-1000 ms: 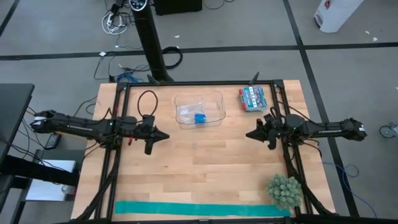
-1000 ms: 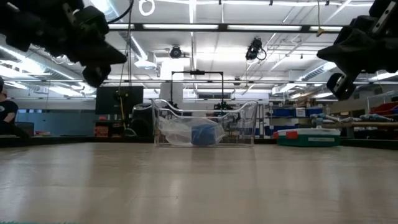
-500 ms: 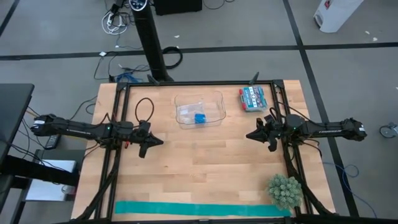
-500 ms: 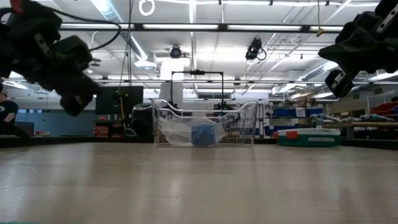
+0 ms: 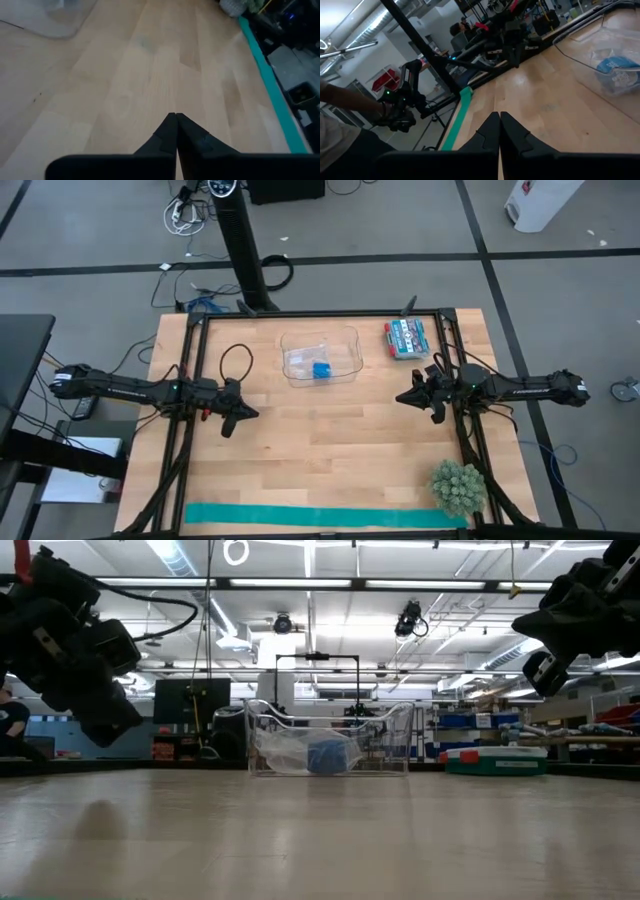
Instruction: Roll bandage
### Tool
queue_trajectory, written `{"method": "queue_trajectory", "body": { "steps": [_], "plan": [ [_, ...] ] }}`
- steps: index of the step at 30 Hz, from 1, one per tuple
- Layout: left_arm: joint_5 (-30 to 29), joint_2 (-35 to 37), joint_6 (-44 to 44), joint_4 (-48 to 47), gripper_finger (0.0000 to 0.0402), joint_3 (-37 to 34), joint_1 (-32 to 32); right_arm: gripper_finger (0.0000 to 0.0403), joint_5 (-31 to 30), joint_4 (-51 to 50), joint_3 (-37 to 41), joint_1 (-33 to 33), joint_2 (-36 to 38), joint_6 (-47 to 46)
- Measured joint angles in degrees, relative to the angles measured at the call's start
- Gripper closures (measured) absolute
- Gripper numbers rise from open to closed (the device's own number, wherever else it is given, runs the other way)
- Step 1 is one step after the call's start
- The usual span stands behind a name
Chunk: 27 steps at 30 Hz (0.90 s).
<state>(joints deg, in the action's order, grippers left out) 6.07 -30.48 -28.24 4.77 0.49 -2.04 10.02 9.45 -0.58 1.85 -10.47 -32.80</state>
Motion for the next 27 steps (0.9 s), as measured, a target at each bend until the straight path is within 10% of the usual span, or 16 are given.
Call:
{"method": "queue_trajectory", "body": {
  "steps": [18,27],
  "plan": [
    [0.0,0.2,1.0,3.4,0.0383,0.0,0.0,0.0398,0.0,0.0,0.0,0.0,0.9,0.0],
    [0.0,11.8,1.0,3.3,0.0383,0.0,0.0,0.0402,0.0,0.0,0.1,0.0,10.5,0.0]
  ]
}}
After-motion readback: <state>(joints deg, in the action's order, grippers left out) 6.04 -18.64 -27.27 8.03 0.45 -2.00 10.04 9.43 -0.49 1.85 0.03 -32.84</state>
